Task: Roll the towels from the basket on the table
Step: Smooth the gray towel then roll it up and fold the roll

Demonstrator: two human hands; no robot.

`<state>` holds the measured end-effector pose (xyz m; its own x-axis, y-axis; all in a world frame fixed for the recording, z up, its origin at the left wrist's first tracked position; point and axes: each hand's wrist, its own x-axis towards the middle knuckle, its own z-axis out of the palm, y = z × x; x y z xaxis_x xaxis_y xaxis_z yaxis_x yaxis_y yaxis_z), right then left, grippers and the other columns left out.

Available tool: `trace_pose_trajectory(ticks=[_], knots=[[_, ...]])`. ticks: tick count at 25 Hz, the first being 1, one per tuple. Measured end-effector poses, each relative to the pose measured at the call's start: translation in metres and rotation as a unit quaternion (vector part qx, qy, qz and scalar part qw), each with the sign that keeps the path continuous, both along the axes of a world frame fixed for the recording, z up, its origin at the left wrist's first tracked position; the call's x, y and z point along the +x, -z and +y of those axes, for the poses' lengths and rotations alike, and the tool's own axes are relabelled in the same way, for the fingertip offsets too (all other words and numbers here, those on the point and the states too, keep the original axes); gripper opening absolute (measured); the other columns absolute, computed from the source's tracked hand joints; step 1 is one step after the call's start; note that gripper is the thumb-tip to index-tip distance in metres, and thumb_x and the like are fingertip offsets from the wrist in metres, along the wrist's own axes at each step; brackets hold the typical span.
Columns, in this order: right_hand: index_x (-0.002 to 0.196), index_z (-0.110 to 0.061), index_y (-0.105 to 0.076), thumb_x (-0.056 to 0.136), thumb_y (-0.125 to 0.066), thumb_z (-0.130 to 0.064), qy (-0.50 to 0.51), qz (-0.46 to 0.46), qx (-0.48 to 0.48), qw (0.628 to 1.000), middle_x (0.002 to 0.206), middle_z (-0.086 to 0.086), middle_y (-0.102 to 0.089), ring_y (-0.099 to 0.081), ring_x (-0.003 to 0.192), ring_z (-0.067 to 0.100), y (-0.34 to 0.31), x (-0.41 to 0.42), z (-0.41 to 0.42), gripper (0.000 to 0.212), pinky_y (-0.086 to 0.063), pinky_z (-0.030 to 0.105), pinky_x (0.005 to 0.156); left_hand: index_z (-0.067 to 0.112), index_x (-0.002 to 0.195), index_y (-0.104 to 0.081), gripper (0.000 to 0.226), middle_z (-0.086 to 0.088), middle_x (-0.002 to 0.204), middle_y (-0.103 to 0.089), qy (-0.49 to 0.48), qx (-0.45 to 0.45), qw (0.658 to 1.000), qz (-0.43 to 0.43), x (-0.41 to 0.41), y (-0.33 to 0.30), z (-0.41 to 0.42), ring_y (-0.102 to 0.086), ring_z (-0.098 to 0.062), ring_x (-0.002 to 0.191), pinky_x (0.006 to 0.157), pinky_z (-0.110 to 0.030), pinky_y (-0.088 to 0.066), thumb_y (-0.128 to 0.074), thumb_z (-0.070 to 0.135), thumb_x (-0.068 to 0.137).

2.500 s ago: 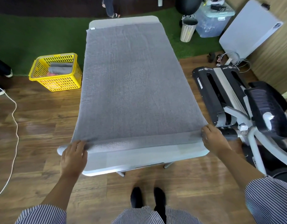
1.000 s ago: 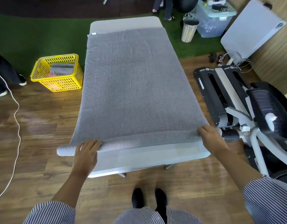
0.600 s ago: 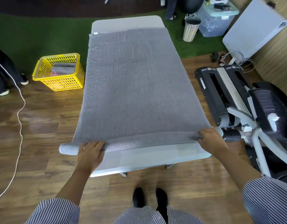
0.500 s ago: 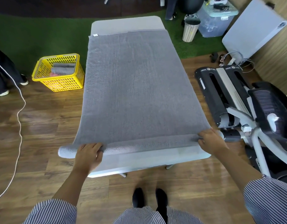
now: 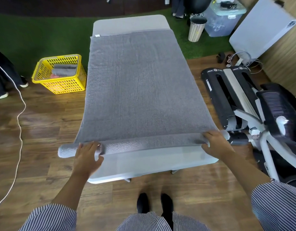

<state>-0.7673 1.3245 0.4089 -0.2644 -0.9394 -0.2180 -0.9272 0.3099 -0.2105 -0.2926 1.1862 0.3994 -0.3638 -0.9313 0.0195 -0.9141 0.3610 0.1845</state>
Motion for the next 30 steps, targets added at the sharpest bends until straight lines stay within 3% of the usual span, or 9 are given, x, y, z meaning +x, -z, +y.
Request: trace_pose_trajectory(ticks=[3, 7, 10, 15, 21, 25, 26, 28, 30], knots=[[0.097, -0.002, -0.062, 0.073, -0.057, -0.002, -0.017, 0.023, 0.038, 0.999, 0.102, 0.014, -0.062, -0.053, 0.099, 0.034, -0.006, 0.003, -0.004, 0.025, -0.035, 0.038, 0.097, 0.004, 0.093, -0.069, 0.038, -0.008, 0.079, -0.070, 0.002, -0.021, 1.000, -0.008, -0.006, -0.010, 0.002, -0.066, -0.033, 0.075, 0.087, -0.054, -0.048, -0.043, 0.021, 0.071], [0.076, -0.013, -0.050, 0.081, -0.047, -0.010, -0.002, 0.038, 0.085, 0.996, 0.090, 0.007, -0.060, -0.053, 0.084, 0.026, -0.018, 0.004, -0.006, 0.006, -0.028, 0.027, 0.067, 0.009, 0.081, -0.071, 0.043, -0.005, 0.069, -0.069, -0.001, -0.024, 0.999, -0.022, -0.002, -0.013, 0.006, -0.066, -0.030, 0.064, 0.072, -0.045, -0.049, -0.033, 0.025, 0.072], [0.078, -0.010, -0.054, 0.074, -0.041, -0.017, -0.014, 0.032, 0.053, 0.998, 0.088, 0.008, -0.057, -0.049, 0.078, 0.025, -0.014, -0.001, -0.005, 0.015, -0.036, 0.029, 0.068, 0.009, 0.088, -0.071, 0.042, -0.006, 0.081, -0.070, 0.013, -0.040, 0.999, -0.033, 0.001, -0.012, 0.004, -0.067, -0.030, 0.075, 0.075, -0.047, -0.049, -0.035, 0.024, 0.073], [0.084, -0.002, -0.065, 0.063, -0.062, 0.013, -0.011, 0.037, -0.048, 0.998, 0.084, 0.013, -0.061, -0.058, 0.072, 0.036, -0.002, -0.004, -0.004, 0.026, -0.050, 0.048, 0.069, 0.007, 0.102, -0.066, 0.041, -0.008, 0.098, -0.069, 0.005, -0.029, 0.999, -0.017, -0.007, -0.010, 0.005, -0.065, -0.032, 0.088, 0.085, -0.050, -0.048, -0.038, 0.022, 0.078], [0.108, 0.004, -0.062, 0.067, -0.067, 0.003, -0.003, 0.006, 0.002, 1.000, 0.104, 0.017, -0.063, -0.055, 0.101, 0.037, -0.005, 0.003, 0.001, 0.042, -0.039, 0.047, 0.101, 0.005, 0.103, -0.067, 0.052, -0.009, 0.092, -0.069, 0.047, 0.021, 0.998, -0.046, -0.008, -0.007, 0.002, -0.064, -0.034, 0.084, 0.089, -0.056, -0.045, -0.038, 0.030, 0.068], [0.075, -0.015, -0.058, 0.078, -0.056, -0.008, 0.005, 0.008, 0.056, 0.998, 0.083, 0.007, -0.056, -0.055, 0.085, 0.030, -0.019, 0.005, -0.005, 0.007, -0.041, 0.035, 0.080, 0.008, 0.089, -0.069, 0.041, -0.006, 0.075, -0.069, 0.042, 0.037, 0.997, -0.044, -0.009, -0.012, 0.001, -0.065, -0.031, 0.067, 0.069, -0.048, -0.050, -0.037, 0.026, 0.072], [0.066, -0.023, -0.047, 0.081, -0.052, -0.015, 0.006, 0.015, 0.088, 0.996, 0.079, 0.002, -0.052, -0.054, 0.079, 0.026, -0.021, 0.003, -0.005, 0.018, -0.042, 0.033, 0.075, 0.010, 0.086, -0.069, 0.041, -0.004, 0.072, -0.069, 0.047, 0.036, 0.997, -0.044, -0.007, -0.013, 0.002, -0.065, -0.030, 0.065, 0.068, -0.046, -0.050, -0.035, 0.026, 0.072], [0.064, -0.026, -0.041, 0.083, -0.047, -0.021, 0.005, 0.031, 0.132, 0.991, 0.079, -0.001, -0.052, -0.054, 0.077, 0.023, -0.025, 0.000, -0.001, 0.020, -0.046, 0.035, 0.074, 0.012, 0.090, -0.069, 0.044, -0.004, 0.077, -0.070, 0.063, 0.035, 0.997, -0.035, -0.003, -0.012, 0.002, -0.067, -0.029, 0.069, 0.073, -0.045, -0.050, -0.033, 0.029, 0.073], [0.080, -0.019, -0.056, 0.081, -0.051, -0.017, 0.001, 0.035, 0.093, 0.995, 0.088, 0.002, -0.056, -0.055, 0.081, 0.025, -0.023, -0.002, 0.002, 0.006, -0.047, 0.036, 0.073, 0.009, 0.105, -0.067, 0.046, -0.007, 0.096, -0.070, 0.056, 0.031, 0.998, -0.015, 0.001, -0.013, 0.004, -0.066, -0.031, 0.084, 0.078, -0.047, -0.051, -0.039, 0.030, 0.075]])
